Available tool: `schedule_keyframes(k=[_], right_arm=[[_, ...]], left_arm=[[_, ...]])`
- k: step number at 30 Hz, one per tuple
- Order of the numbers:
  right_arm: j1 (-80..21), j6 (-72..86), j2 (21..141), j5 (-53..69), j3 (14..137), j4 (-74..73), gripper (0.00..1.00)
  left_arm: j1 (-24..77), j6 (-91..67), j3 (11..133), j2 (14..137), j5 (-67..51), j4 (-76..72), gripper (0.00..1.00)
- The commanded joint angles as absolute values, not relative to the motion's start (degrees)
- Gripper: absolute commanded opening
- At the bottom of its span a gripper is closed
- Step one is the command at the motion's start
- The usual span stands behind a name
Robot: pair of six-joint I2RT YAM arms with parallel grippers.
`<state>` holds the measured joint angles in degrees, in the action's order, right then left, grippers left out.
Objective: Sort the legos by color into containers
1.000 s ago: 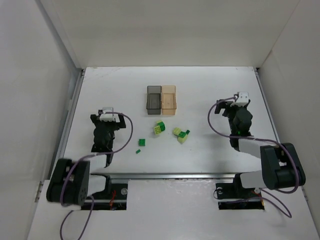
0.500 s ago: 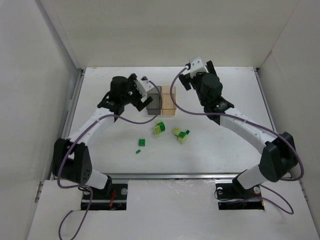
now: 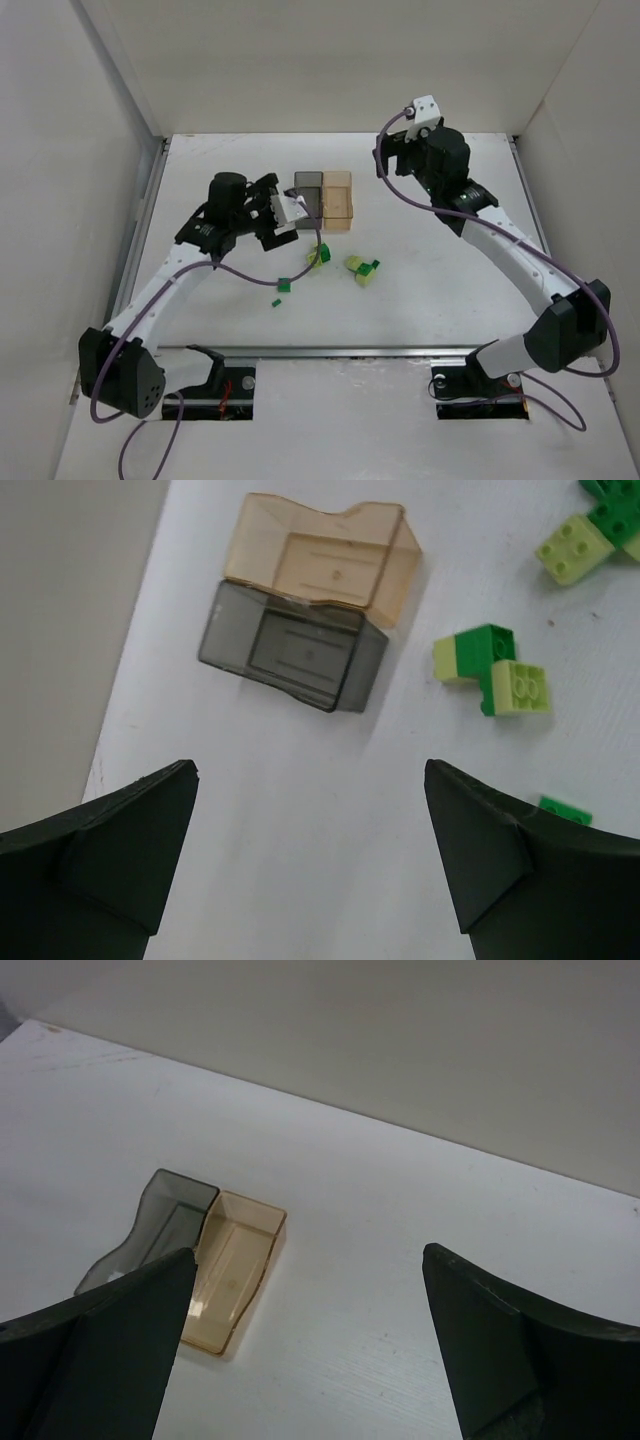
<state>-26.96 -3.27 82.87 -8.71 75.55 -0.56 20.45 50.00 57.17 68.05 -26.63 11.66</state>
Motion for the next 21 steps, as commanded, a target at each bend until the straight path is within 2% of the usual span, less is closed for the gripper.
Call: schedule_keyframes(k=[1,3,6,7,10,11,21], right_arm=[[-26.81,0.44,80.60,-0.10,74.62,-4.98,1.00],[-28.11,0.97,79.81,0.53,73.49,-6.94,1.00],[-30.40,1.75,78.05,0.53,71.37,-9.22,1.00],[-30.93,2.28,77.18,0.53,71.37,-11.32,1.00],[-32.51,3.08,76.65,0.53,71.37,-14.58,1.00],[-33.30,3.69,76.64,0.53,71.37,-15.81,1.00],[-34.63,4.22,75.41,-1.66,69.61,-16.70,1.00]], left_arm=[[22.06,62.89,56.25,72.58,-31.03,24.23,0.94],[23.12,64.86,56.25,75.13,-28.31,29.59,0.83],[24.43,65.83,57.21,81.28,-24.97,32.25,0.80],[24.43,66.87,58.96,84.61,-25.48,34.52,0.75],[24.43,72.67,61.52,88.93,-28.03,41.19,0.75],[24.43,73.29,62.05,90.95,-28.73,41.83,0.79],[27.25,71.11,58.89,92.90,-28.66,39.74,0.78]])
